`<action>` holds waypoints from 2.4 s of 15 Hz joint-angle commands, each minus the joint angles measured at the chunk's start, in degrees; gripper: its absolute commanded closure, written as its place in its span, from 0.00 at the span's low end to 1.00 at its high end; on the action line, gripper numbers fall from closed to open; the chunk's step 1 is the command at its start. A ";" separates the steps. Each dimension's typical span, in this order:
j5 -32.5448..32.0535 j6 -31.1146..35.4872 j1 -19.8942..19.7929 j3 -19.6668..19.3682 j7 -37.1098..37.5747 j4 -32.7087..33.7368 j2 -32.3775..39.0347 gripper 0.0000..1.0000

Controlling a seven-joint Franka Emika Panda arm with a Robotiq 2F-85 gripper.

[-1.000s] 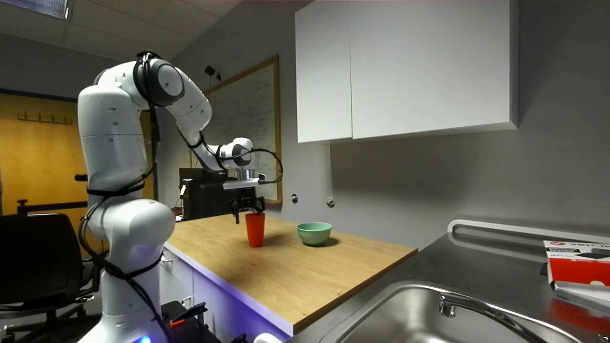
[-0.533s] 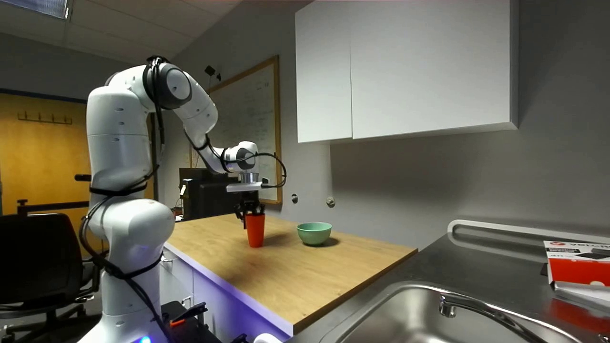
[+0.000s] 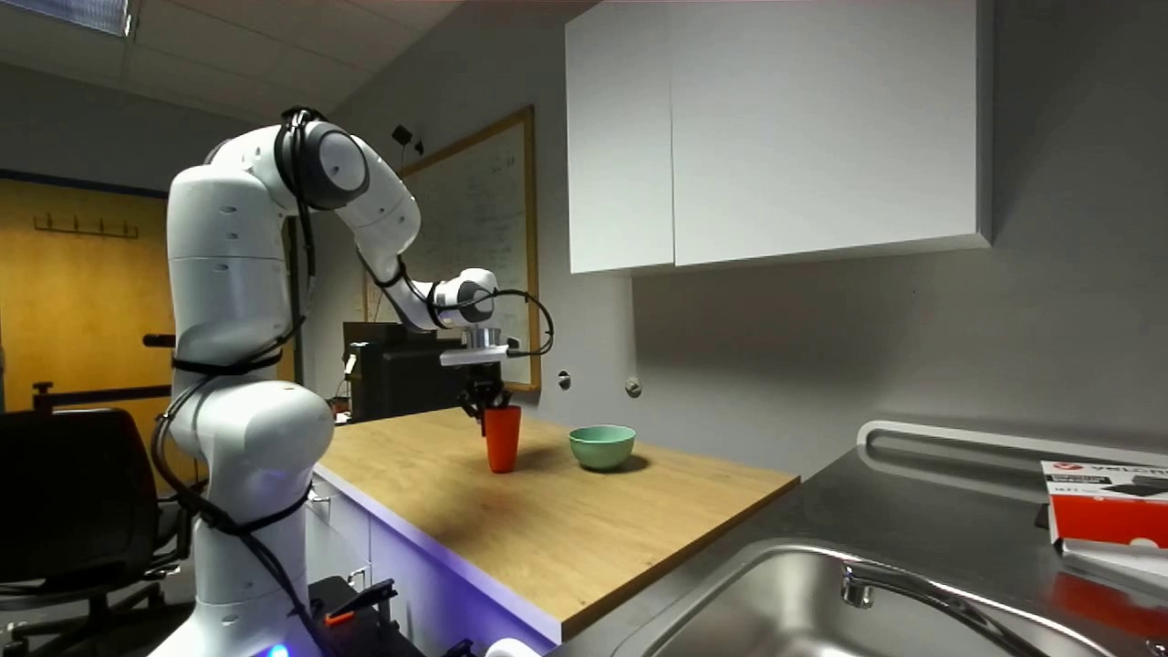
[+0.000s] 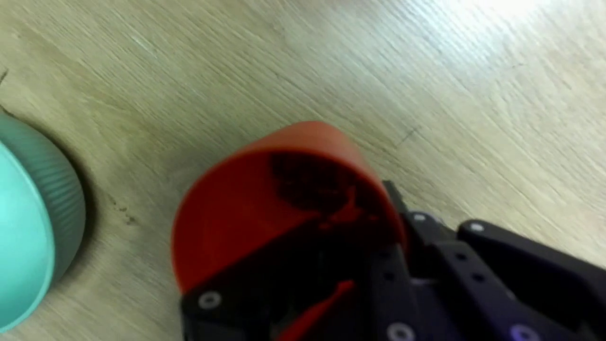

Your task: Pour the contents of the cup into the bowl

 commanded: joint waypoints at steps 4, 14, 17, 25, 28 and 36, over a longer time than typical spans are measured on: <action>-1.11 0.07 -2.26 -2.67 -7.99 4.62 1.44 0.98; 15.28 -2.37 -7.54 -4.73 -31.13 26.34 13.32 0.98; 19.81 -6.39 -10.67 -4.98 -36.95 34.35 16.69 0.98; 36.04 -14.38 -19.65 -5.78 -45.91 45.81 22.82 0.99; 41.37 -14.88 -21.69 -5.61 -47.48 45.92 24.41 0.99; 56.71 -17.12 -25.17 -6.68 -52.58 42.76 26.99 0.99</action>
